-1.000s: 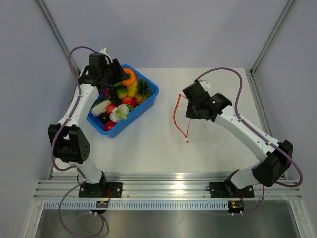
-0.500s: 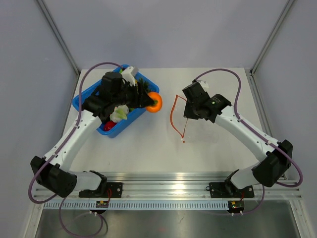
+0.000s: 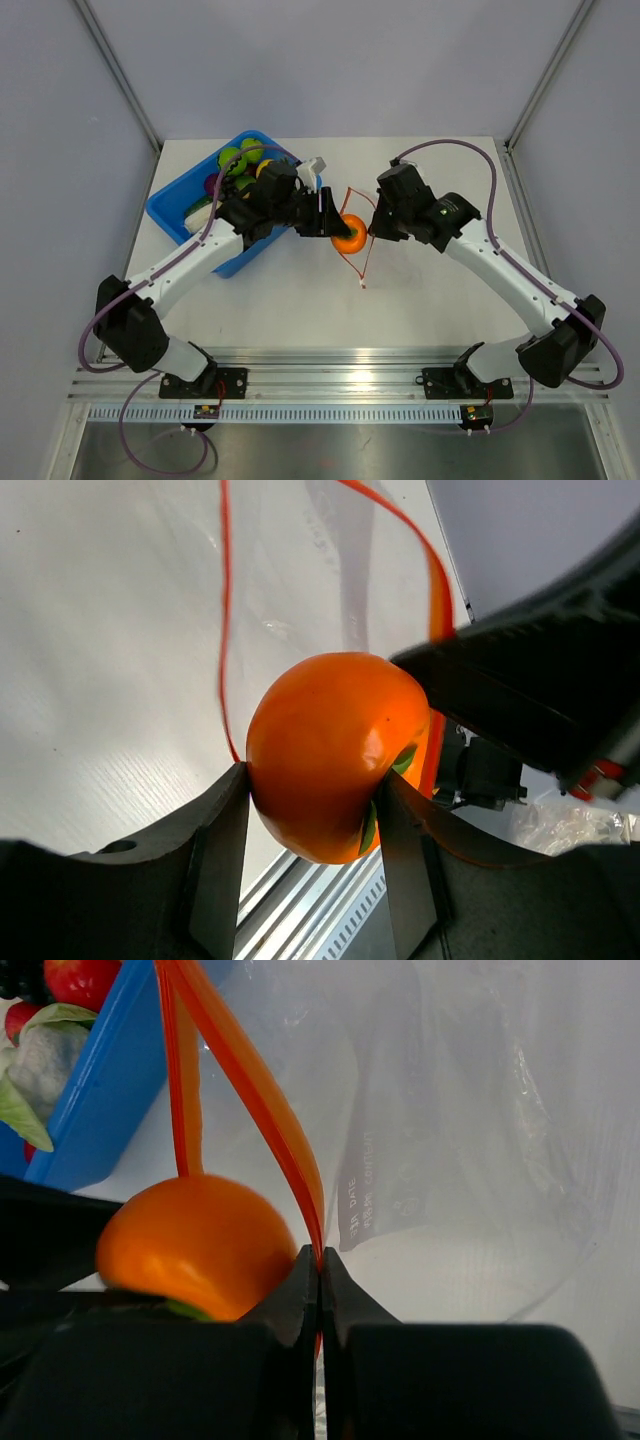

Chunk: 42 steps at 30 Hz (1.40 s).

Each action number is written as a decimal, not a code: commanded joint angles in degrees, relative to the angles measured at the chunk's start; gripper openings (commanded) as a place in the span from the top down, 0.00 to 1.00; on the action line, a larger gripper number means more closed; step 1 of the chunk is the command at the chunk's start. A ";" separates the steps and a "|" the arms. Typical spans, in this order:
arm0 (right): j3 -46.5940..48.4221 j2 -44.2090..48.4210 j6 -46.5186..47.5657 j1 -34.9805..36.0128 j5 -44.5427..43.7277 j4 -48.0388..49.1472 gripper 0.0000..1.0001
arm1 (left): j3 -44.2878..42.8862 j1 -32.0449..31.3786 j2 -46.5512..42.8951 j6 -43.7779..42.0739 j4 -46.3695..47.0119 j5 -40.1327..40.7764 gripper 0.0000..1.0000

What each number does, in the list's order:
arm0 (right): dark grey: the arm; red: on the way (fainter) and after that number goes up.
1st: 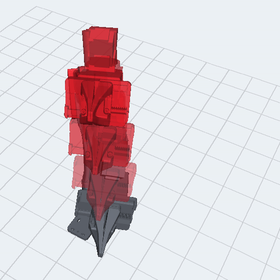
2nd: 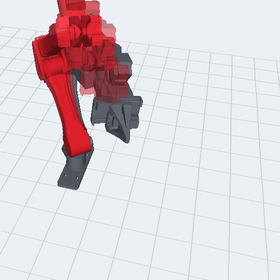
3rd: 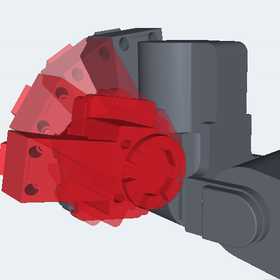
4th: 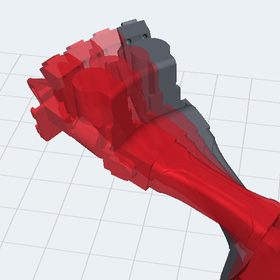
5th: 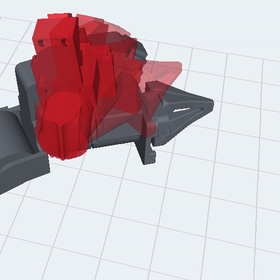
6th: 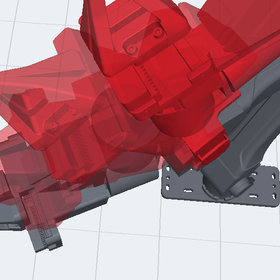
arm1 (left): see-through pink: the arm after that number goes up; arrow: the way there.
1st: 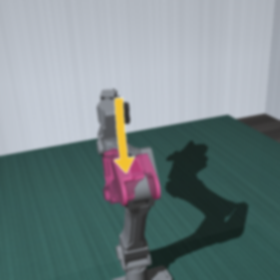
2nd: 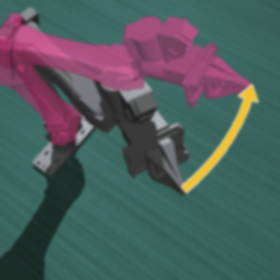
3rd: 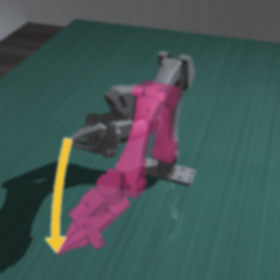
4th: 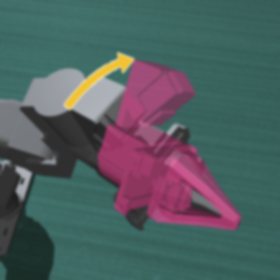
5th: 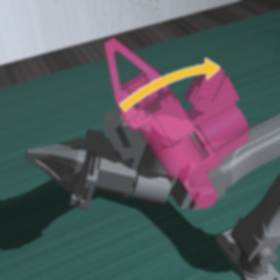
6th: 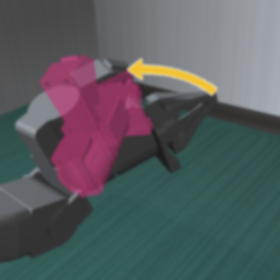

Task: Place the food in the zip-top bag and seal the zipper
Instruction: Place the fake fruit in the zipper food storage bag, then pick up the fake fruit from the bin.

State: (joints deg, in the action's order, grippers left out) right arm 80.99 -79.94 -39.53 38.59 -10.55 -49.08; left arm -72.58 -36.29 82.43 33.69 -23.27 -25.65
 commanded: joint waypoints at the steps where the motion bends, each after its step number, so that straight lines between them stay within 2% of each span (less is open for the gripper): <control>1: 0.75 3.12 -1.43 0.35 3.07 2.32 1.00 | -3.89 -0.18 2.46 1.64 3.06 2.26 1.00; 15: -1.19 4.97 -4.59 0.35 8.43 5.66 1.00 | -13.03 -2.91 9.32 -1.17 -3.98 8.07 0.98; 16: -1.27 4.97 -4.68 0.35 8.18 5.57 1.00 | -13.12 -2.91 9.24 -1.52 -4.33 8.07 0.90; 17: -1.27 5.15 -4.68 0.35 7.91 5.40 1.00 | -13.73 -2.91 9.06 -1.79 -4.77 7.90 0.66; 18: -1.45 5.23 -4.68 0.35 7.39 5.22 1.00 | -14.17 -2.91 8.97 -2.14 -5.38 7.81 0.51; 20: -1.62 5.67 -4.77 0.35 6.60 4.96 1.00 | -15.22 -2.91 8.36 -3.72 -7.57 7.63 0.30; 21: -1.80 5.85 -4.86 0.35 5.98 4.87 1.00 | -16.71 -2.91 8.01 -4.33 -8.63 7.46 0.14; 23: -2.06 6.46 -4.94 0.35 5.28 4.70 1.00 | -18.47 -2.91 6.96 -6.70 -11.96 6.84 0.06; 26: -2.42 7.25 -5.21 0.35 3.96 4.61 1.00 | -22.07 -2.91 5.46 -11.97 -17.24 5.00 0.05; 28: -2.50 7.87 -5.47 0.26 3.17 4.43 1.00 | -25.14 -2.91 4.76 -16.79 -22.58 4.47 0.09; 30: -2.94 8.40 -5.74 0.35 2.55 4.78 1.00 | -26.21 -2.03 2.83 -18.74 -24.89 5.69 0.15; 31: -3.12 8.75 -5.91 0.35 2.29 4.78 1.00 | -25.95 -1.07 1.95 -19.19 -25.16 5.78 0.23; 34: -3.38 9.01 -6.00 0.35 2.02 4.78 1.00 | -24.20 4.90 -1.22 -18.05 -22.80 3.25 0.32; 36: -3.38 9.01 -5.65 0.35 2.11 4.61 1.00 | -23.31 9.91 -1.31 -16.83 -22.26 4.11 0.33; 38: -3.12 8.93 -5.39 0.35 2.02 4.52 1.00 | -23.23 12.46 -0.26 -17.34 -22.44 6.82 0.26; 39: -3.03 8.84 -5.21 0.35 1.93 4.52 1.00 | -22.96 12.47 1.31 -19.35 -21.91 12.24 0.22; 40: -2.94 8.75 -5.12 0.35 2.02 4.52 1.00 | -22.79 12.48 2.46 -20.67 -21.91 13.86 0.16; 42: -2.77 8.31 -4.86 0.35 2.19 4.43 1.00 | -23.14 12.30 6.22 -23.66 -21.65 19.45 0.14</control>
State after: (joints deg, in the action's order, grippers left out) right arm 77.54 -72.20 -44.60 38.59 -6.66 -46.15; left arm -95.50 -23.16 83.31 15.31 -45.80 -15.00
